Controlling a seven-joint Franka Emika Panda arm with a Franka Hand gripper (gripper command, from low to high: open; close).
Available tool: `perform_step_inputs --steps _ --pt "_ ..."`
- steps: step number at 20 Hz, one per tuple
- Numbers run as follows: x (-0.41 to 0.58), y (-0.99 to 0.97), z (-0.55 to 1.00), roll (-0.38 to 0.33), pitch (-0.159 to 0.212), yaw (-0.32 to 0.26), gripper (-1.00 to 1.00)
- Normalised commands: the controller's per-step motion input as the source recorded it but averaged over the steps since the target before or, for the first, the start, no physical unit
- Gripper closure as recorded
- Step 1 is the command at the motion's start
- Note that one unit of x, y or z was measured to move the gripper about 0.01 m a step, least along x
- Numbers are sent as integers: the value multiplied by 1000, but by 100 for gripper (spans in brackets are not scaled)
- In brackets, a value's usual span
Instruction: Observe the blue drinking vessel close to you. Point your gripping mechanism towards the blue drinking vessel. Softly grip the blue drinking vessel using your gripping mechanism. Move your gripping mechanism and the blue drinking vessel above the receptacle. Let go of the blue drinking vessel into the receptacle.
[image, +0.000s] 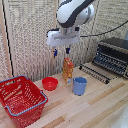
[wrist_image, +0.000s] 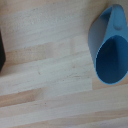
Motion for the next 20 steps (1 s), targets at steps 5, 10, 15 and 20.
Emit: perform_step_inputs --steps 5,10,15,20 --pt "-563 -623 -99 28 -32 -11 -100" --pt "-673 -601 -118 15 -35 0 -100" --pt "-279 -441 -230 1 -18 45 -100" --pt "-6 -325 -314 -32 20 101 -100"
